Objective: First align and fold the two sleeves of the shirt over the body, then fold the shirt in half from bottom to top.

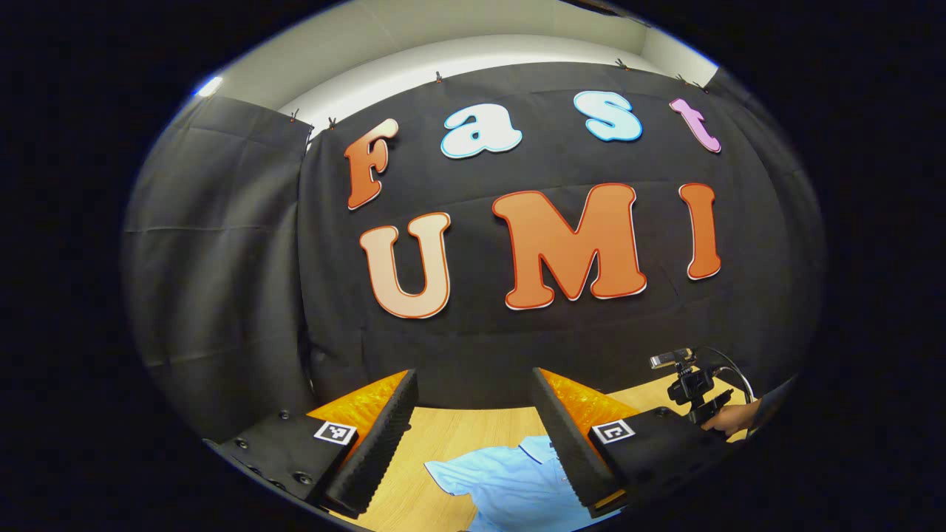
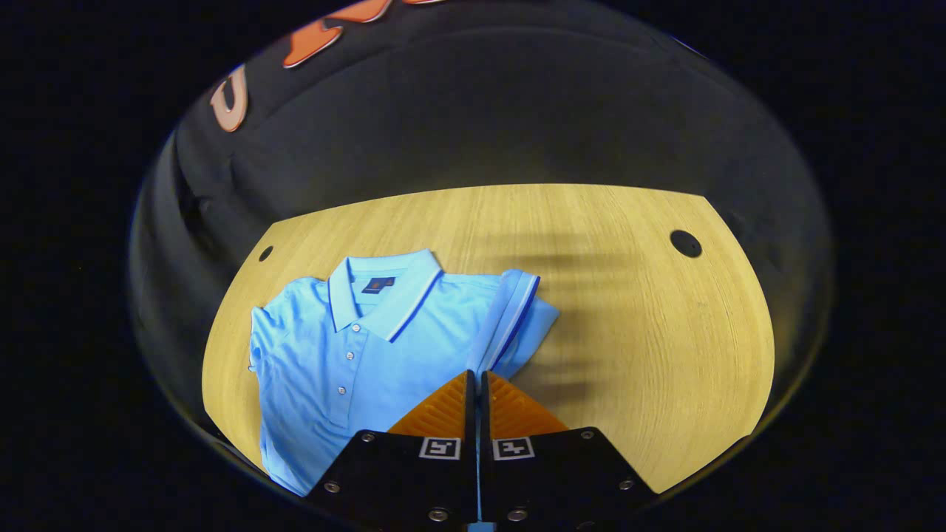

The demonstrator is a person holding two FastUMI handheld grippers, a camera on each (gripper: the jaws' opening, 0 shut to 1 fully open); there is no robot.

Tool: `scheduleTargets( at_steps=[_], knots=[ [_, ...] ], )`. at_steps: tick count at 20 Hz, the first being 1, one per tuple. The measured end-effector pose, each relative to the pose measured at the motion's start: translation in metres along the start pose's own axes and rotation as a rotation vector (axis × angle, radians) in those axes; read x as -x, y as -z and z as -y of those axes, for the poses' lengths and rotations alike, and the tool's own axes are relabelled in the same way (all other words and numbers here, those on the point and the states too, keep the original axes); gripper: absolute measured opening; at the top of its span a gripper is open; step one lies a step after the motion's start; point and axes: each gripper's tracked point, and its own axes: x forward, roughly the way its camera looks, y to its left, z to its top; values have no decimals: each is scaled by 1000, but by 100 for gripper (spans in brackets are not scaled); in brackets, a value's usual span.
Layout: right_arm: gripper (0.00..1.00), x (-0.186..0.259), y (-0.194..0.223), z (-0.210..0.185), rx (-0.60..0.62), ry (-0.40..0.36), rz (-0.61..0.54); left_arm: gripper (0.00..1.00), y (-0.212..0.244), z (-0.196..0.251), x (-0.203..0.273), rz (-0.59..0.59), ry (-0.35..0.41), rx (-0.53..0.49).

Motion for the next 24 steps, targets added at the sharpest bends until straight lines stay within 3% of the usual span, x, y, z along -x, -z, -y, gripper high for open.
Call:
scheduleTargets(
  at_steps=[3, 5, 7, 9, 12, 13, 15, 16, 21, 24],
  knots=[
    [6, 3, 2, -21, 44, -9, 5, 100, 11, -7, -9, -18, 24, -5],
    [15, 9, 0, -31, 56, -11, 21, 100, 23, -9, -19, -31, 67, 0],
    [31, 19, -5, -32, 79, 23, 56, 100, 41, -5, -35, -49, 139, 34],
    [37, 38, -14, -37, 79, 50, 106, 100, 68, -4, -54, -100, 209, 78],
    [49, 69, -25, -37, 70, 98, 177, 100, 119, -15, -86, -253, 251, 123],
    [65, 79, -26, -38, 60, 110, 198, 100, 135, -15, -92, -320, 273, 153],
    [85, 100, -28, -37, 30, 135, 232, 100, 172, -16, -106, -431, 294, 191],
    [89, 110, -29, -35, 18, 152, 250, 99, 193, -18, -115, -486, 297, 193],
    [95, 163, -21, -24, -35, 251, 340, 98, 291, -18, -127, -824, 296, 246],
    [95, 181, -10, -19, -67, 289, 379, 98, 334, -8, -133, -968, 264, 197]
  ],
)
